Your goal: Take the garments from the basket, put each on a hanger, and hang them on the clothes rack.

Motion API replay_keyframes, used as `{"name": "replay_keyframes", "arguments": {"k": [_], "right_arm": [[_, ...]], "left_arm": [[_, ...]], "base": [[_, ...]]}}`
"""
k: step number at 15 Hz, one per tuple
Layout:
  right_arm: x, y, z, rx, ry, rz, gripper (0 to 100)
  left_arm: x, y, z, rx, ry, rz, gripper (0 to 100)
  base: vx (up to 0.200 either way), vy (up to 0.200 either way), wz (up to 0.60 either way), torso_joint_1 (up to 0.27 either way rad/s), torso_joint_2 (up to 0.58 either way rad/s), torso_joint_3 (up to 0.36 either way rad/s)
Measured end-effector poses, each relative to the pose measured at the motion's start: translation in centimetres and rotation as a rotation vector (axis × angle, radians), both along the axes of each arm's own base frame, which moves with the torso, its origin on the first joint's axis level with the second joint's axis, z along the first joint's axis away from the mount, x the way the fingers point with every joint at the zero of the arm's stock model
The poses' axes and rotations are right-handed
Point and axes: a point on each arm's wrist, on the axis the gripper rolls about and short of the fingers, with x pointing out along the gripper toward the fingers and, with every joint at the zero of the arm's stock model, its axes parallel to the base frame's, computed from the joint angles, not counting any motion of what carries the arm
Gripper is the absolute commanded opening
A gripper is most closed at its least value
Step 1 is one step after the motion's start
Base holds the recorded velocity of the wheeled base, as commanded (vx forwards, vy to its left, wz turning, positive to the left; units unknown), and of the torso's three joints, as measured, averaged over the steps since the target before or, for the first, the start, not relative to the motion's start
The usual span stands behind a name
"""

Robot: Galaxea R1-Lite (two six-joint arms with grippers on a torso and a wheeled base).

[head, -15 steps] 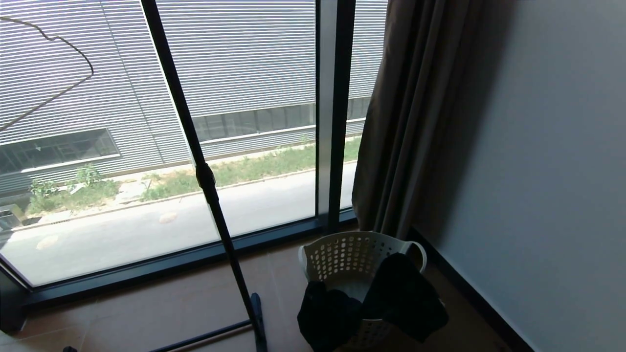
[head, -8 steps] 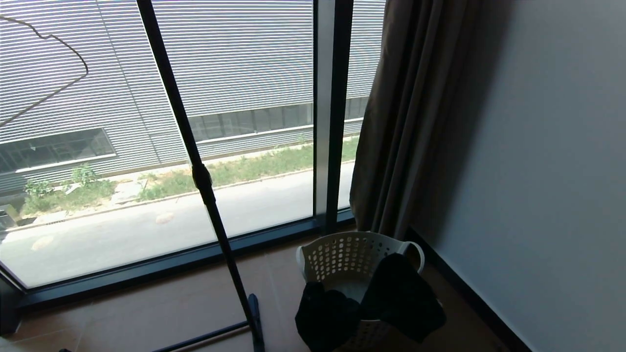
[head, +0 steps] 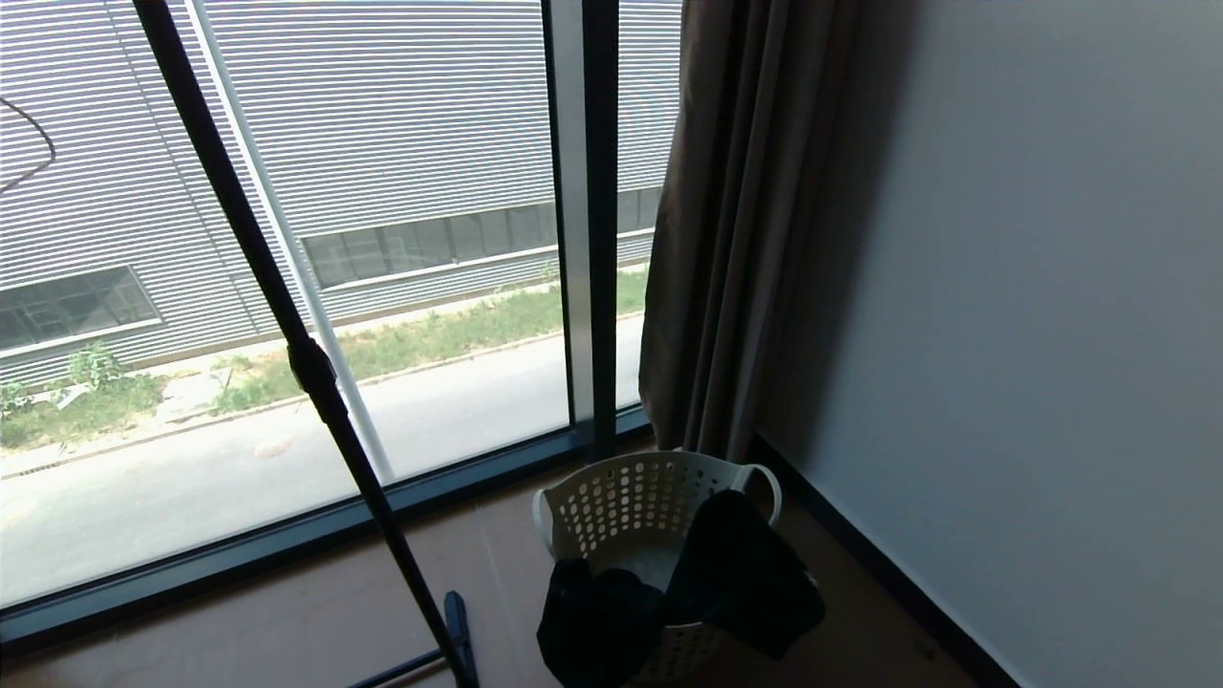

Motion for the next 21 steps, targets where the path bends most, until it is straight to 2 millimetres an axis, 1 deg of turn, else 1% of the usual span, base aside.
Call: {"name": "replay_keyframes", "arguments": {"k": [21], "right_arm": [[0.0, 0.0, 0.0, 0.0, 0.0, 0.0, 100]], "left_arm": [[0.0, 0.01, 0.0, -0.002, 0.001, 0.004, 100]], "base": [[0.0, 0.0, 0.0, 0.003, 0.0, -0.191]]}}
